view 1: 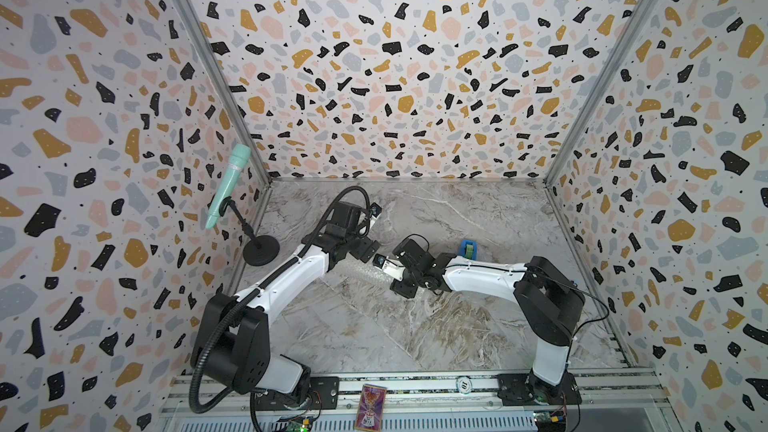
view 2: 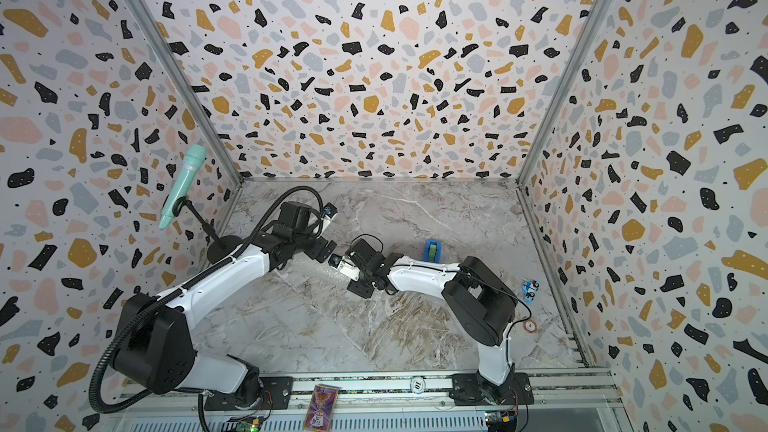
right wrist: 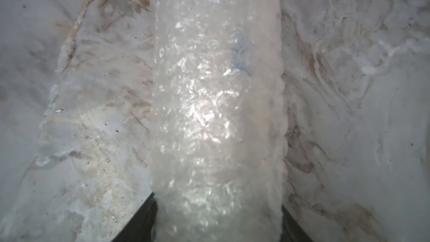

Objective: Wrap wine bottles in bubble wrap
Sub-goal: Wrap the wine bottle in bubble wrap.

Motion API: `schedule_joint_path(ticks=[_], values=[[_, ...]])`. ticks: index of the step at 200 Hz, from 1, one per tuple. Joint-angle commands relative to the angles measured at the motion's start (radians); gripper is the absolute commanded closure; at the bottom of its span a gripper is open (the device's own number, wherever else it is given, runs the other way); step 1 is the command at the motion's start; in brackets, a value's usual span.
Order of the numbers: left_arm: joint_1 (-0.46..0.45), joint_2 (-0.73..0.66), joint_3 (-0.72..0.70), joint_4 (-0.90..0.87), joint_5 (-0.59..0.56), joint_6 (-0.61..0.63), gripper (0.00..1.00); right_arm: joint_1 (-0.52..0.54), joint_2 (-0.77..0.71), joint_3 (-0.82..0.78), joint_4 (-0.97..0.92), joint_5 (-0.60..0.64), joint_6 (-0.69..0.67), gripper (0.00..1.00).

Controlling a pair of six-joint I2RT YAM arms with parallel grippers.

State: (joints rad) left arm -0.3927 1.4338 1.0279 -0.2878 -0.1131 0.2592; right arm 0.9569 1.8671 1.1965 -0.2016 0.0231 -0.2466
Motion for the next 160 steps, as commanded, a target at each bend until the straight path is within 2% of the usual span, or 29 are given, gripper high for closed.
schedule_joint_path(ticks=[1, 20, 33, 61, 82, 109, 160], values=[[0.045, -0.026, -0.018, -0.006, -0.112, -0.290, 0.00, 0.043, 0.078, -0.059, -0.177, 0.191, 0.116, 0.56], [0.095, -0.037, -0.063, -0.084, -0.036, -0.462, 0.00, 0.069, 0.077, -0.071, -0.171, 0.276, 0.156, 0.53], [0.110, -0.075, -0.132, -0.076, 0.035, -0.559, 0.00, 0.080, 0.078, -0.083, -0.163, 0.308, 0.177, 0.52], [0.109, -0.167, -0.312, 0.099, 0.192, -0.815, 0.00, 0.104, 0.084, -0.107, -0.138, 0.312, 0.201, 0.47], [0.102, -0.181, -0.435, 0.285, 0.290, -0.954, 0.00, 0.127, 0.090, -0.112, -0.139, 0.342, 0.215, 0.44], [0.092, -0.152, -0.542, 0.526, 0.344, -1.069, 0.12, 0.135, 0.097, -0.125, -0.128, 0.381, 0.223, 0.44], [0.066, 0.000, -0.564, 0.874, 0.425, -1.181, 0.19, 0.131, 0.077, -0.133, -0.149, 0.475, 0.223, 0.43]])
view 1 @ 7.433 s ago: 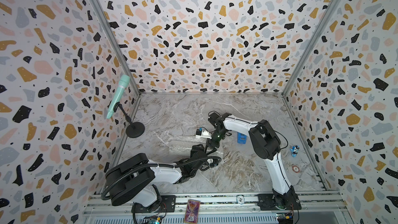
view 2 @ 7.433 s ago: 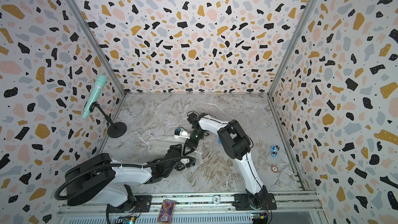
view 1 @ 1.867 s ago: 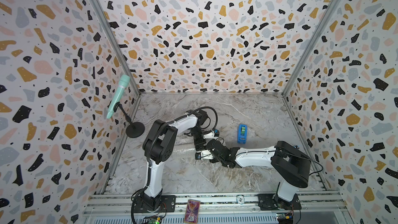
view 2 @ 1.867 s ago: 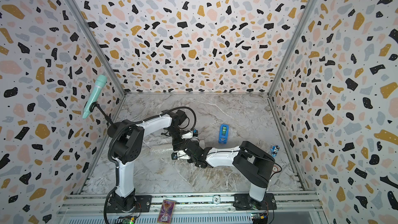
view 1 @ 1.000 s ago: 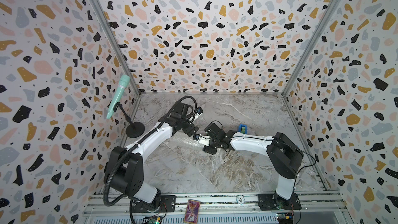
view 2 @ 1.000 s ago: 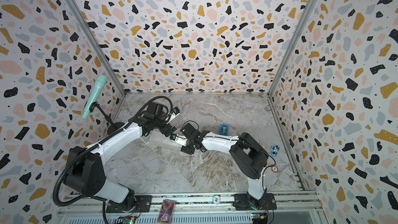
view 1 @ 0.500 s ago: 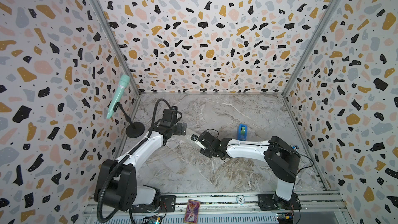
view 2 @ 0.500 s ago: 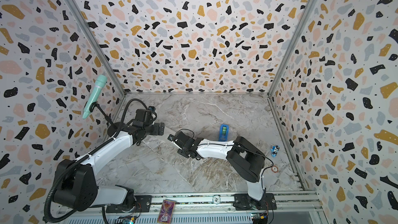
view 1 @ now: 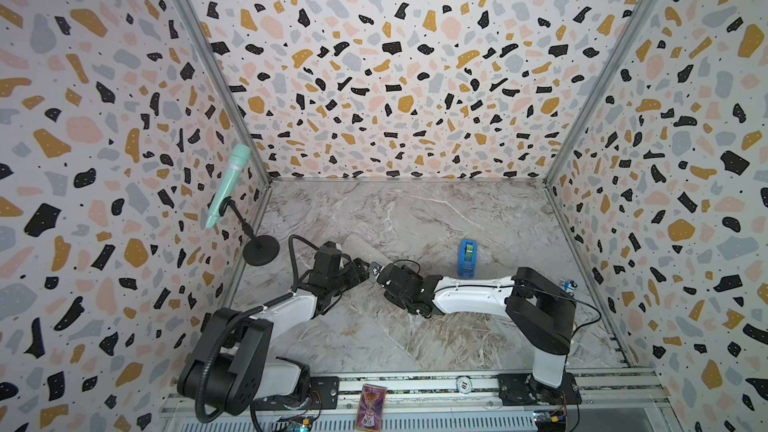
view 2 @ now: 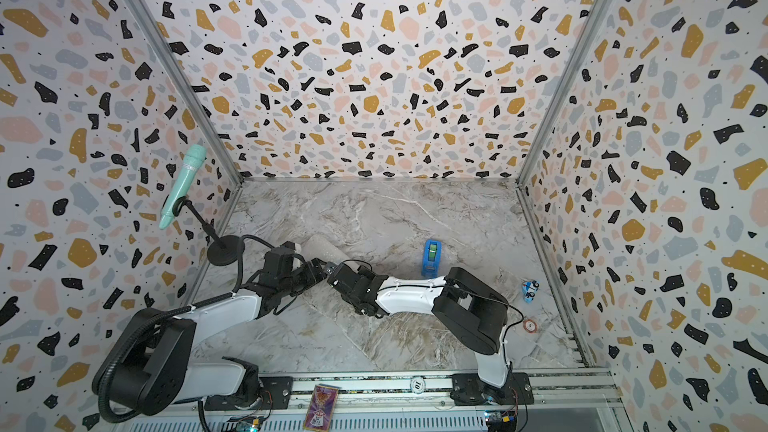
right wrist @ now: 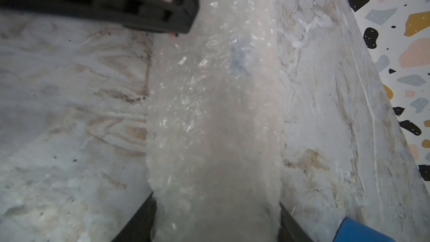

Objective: Wrap wine bottles in bubble wrap
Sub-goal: Wrap the wine bottle in bubble wrap.

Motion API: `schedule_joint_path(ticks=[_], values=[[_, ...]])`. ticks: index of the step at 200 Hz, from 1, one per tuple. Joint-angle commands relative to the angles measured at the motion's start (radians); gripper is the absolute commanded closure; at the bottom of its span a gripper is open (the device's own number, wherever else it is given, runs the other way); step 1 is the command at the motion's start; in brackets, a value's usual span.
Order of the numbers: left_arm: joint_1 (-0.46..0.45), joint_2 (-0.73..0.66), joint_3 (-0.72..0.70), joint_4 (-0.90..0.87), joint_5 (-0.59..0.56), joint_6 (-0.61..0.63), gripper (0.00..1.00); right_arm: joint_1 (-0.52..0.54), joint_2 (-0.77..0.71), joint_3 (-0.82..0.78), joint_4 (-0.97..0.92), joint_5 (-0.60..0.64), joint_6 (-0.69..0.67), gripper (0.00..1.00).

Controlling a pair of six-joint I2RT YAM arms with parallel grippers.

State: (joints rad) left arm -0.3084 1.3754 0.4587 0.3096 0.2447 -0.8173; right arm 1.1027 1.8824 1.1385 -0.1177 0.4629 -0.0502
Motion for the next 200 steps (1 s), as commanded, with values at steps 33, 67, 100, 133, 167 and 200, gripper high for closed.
schedule_joint_path(ticks=[33, 67, 100, 133, 167, 200], values=[[-0.061, 0.210, 0.081, 0.421, 0.082, -0.119, 0.21, -0.028, 0.067, -0.075, -0.269, 0.071, 0.035, 0.42], [-0.079, 0.345, 0.171, 0.511, 0.117, -0.129, 0.22, -0.031, 0.087, -0.057, -0.311, 0.131, 0.021, 0.41], [-0.047, 0.303, 0.202, 0.322, 0.091, -0.010, 0.18, -0.020, 0.118, -0.025, -0.341, 0.132, 0.024, 0.39], [0.028, 0.170, 0.132, 0.189, 0.088, 0.043, 0.15, 0.010, 0.153, 0.013, -0.368, 0.123, 0.050, 0.32], [0.074, 0.082, 0.132, 0.044, 0.092, 0.119, 0.13, 0.054, 0.171, 0.058, -0.412, 0.101, 0.080, 0.24], [0.077, 0.083, 0.168, -0.002, 0.115, 0.154, 0.13, 0.095, 0.166, 0.122, -0.477, 0.069, 0.115, 0.19]])
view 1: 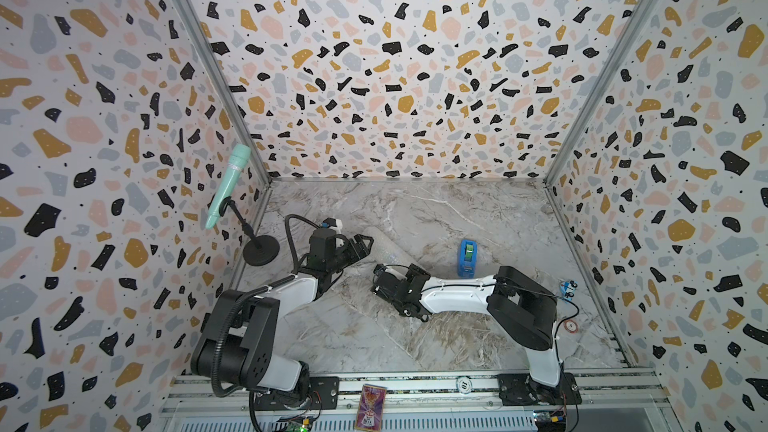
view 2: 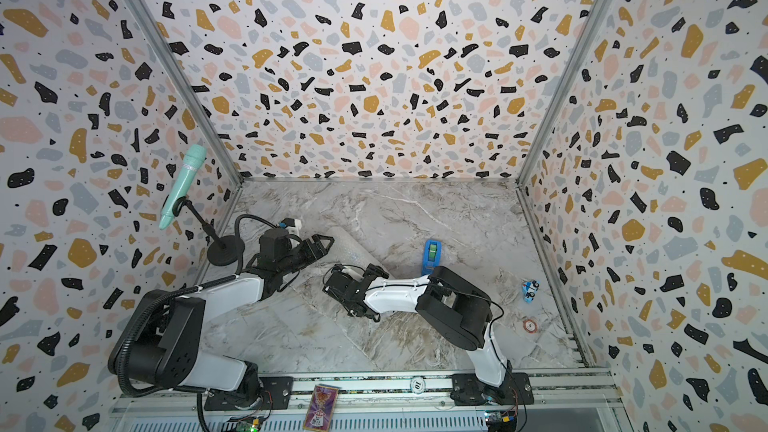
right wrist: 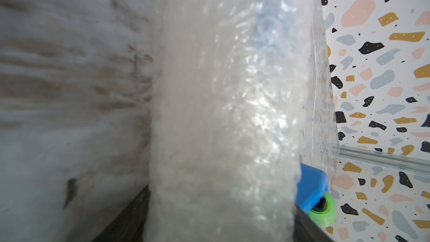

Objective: Wrap wine bottles in bubble wrap
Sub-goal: Wrap the wine bottle in bubble wrap.

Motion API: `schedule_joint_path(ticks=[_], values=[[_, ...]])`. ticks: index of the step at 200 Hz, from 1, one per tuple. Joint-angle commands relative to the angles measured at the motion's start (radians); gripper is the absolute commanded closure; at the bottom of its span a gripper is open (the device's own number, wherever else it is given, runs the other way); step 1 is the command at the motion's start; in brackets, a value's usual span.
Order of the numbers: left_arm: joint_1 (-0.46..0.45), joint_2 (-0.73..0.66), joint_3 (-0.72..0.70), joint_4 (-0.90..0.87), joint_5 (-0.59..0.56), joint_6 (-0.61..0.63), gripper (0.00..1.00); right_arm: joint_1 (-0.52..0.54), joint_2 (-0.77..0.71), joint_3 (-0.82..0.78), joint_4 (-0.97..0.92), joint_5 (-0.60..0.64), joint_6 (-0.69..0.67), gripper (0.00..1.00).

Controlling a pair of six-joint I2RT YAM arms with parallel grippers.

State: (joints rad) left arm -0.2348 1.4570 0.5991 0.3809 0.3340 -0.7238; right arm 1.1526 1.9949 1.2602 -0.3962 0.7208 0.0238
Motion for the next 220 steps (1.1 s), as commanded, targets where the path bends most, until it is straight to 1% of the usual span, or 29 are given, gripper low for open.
schedule_joint_path(ticks=[1, 29, 49, 85, 143, 167, 192, 220], values=[[0.003, 0.002, 0.030, -0.075, 0.027, 0.061, 0.13, 0.046, 0.053, 0.004, -0.200, -0.191, 0.042, 0.19], [0.003, 0.014, 0.066, -0.112, 0.027, 0.092, 0.13, 0.077, 0.038, 0.071, -0.239, -0.224, 0.064, 0.13], [0.005, 0.007, 0.089, -0.143, 0.022, 0.113, 0.13, 0.087, 0.029, 0.110, -0.264, -0.234, 0.071, 0.11], [0.003, -0.004, 0.121, -0.208, 0.015, 0.147, 0.13, 0.087, -0.019, 0.160, -0.291, -0.239, 0.064, 0.10], [0.003, -0.062, 0.150, -0.304, -0.015, 0.215, 0.13, 0.058, -0.138, 0.199, -0.277, -0.325, 0.055, 0.09], [0.003, -0.053, 0.135, -0.289, 0.003, 0.207, 0.15, 0.014, -0.195, 0.193, -0.252, -0.399, 0.050, 0.09], [0.004, -0.069, 0.121, -0.289, -0.010, 0.210, 0.16, -0.014, -0.258, 0.176, -0.217, -0.464, 0.038, 0.09], [0.004, -0.102, 0.162, -0.345, -0.026, 0.248, 0.16, -0.083, -0.346, 0.127, -0.167, -0.589, 0.054, 0.09]])
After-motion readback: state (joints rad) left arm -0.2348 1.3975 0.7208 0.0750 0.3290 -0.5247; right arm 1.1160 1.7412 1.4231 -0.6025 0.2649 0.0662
